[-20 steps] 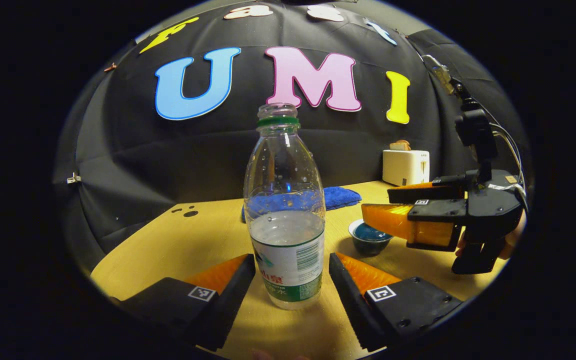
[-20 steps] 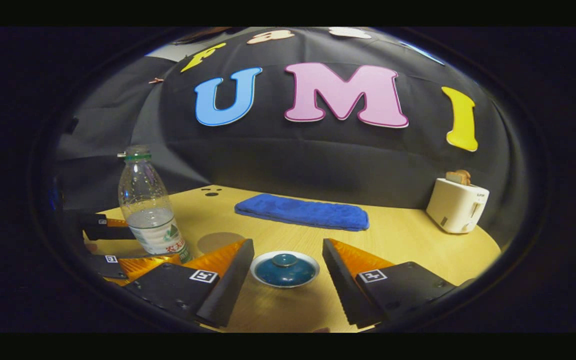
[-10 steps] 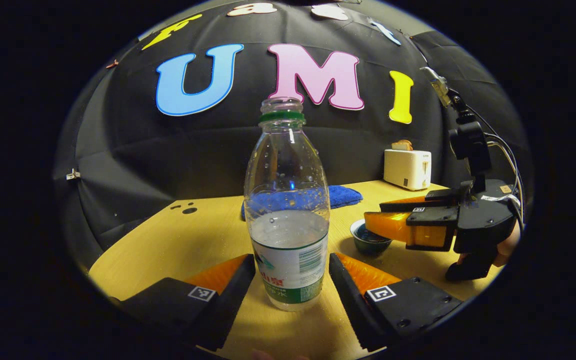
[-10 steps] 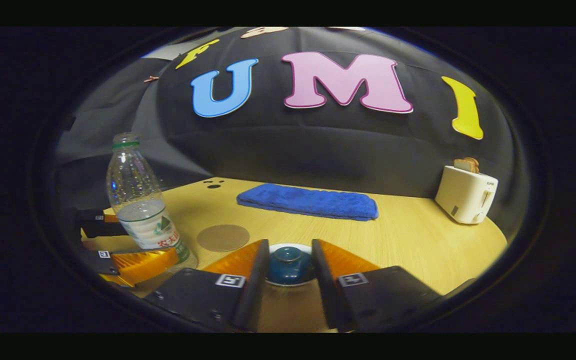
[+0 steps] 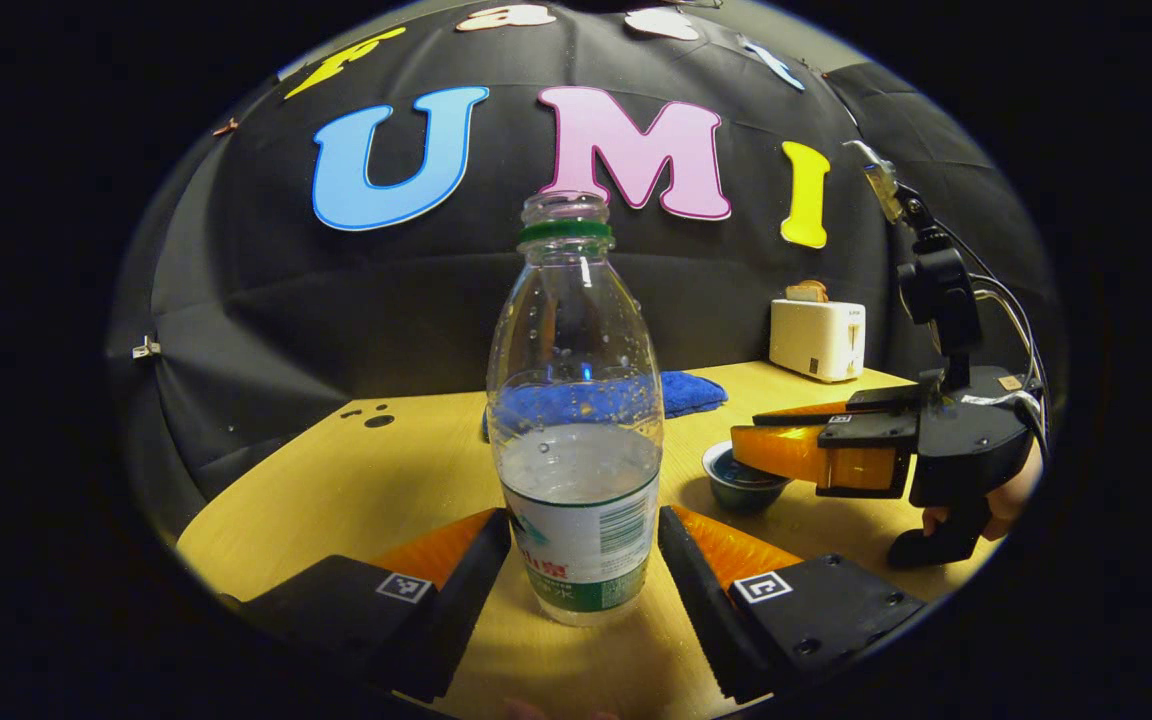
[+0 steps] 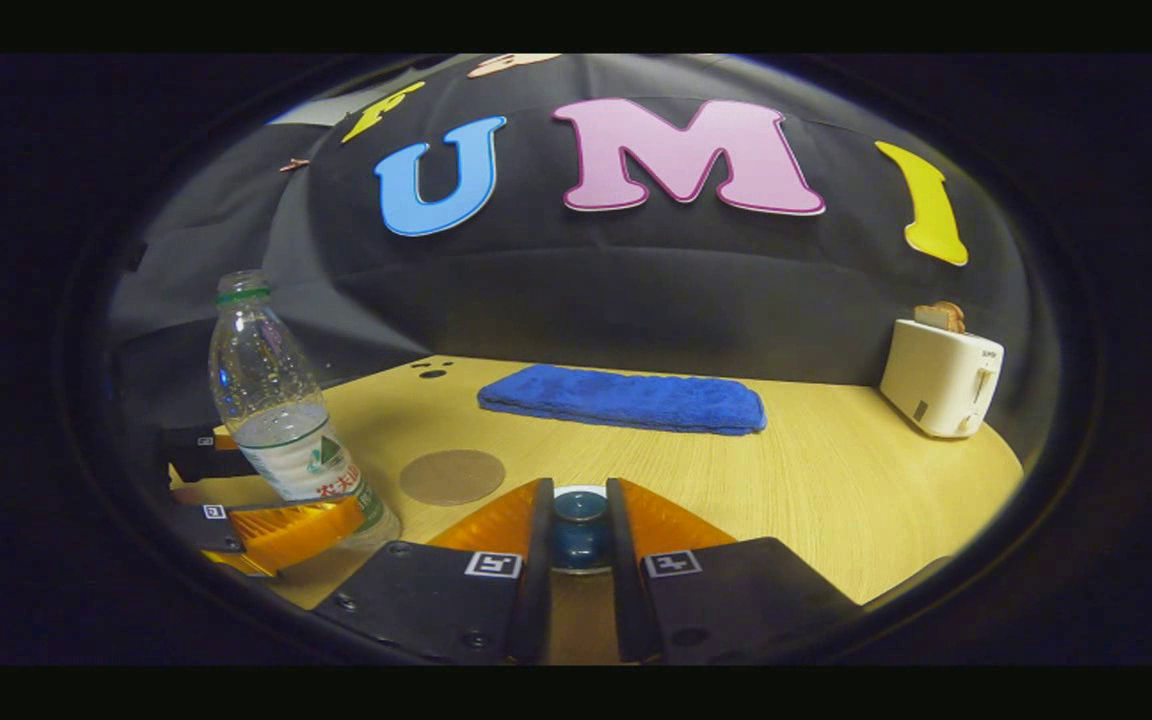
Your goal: Open the teacup lid with one hand, grasp the water bottle and pour water into the teacup with the other hand; after pouring, place the water bottle on the coaster and then close the teacup lid.
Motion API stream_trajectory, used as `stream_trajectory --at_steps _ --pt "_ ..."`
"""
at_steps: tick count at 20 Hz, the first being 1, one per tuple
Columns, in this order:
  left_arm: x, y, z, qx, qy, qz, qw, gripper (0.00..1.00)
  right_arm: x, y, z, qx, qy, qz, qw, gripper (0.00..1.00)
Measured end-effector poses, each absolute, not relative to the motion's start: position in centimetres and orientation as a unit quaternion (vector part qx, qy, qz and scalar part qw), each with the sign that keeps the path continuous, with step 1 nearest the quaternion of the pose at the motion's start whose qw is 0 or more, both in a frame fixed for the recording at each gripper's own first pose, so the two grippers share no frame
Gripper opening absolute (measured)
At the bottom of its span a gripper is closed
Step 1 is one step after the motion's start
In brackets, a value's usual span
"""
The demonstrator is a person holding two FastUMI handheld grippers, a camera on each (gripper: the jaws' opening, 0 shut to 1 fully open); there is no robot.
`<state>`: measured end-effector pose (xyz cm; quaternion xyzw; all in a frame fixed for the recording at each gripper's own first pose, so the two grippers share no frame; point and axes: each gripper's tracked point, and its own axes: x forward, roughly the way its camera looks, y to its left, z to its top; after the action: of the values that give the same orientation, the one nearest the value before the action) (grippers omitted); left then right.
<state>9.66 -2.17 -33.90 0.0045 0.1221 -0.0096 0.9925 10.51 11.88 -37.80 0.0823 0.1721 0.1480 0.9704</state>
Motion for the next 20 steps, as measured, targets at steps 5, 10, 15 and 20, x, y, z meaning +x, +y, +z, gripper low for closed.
stream_trajectory --at_steps 5,10,15,20 --pt "10.2 -2.2 -33.8 0.003 0.118 -0.007 0.993 0.94 10.8 11.2 -36.6 0.089 0.154 0.140 0.974 0.35" --pt "10.2 -2.1 -34.2 0.001 0.121 0.002 0.993 0.94 10.7 8.5 -34.8 0.083 0.131 0.113 0.981 0.35" --pt "10.4 -2.1 -34.2 0.004 0.124 0.005 0.992 0.81 10.0 4.6 -33.9 0.064 0.121 0.083 0.987 0.28" --pt "10.7 -1.6 -34.2 0.052 0.143 0.011 0.988 0.76 9.5 1.9 -33.7 0.057 0.118 0.065 0.989 0.34"
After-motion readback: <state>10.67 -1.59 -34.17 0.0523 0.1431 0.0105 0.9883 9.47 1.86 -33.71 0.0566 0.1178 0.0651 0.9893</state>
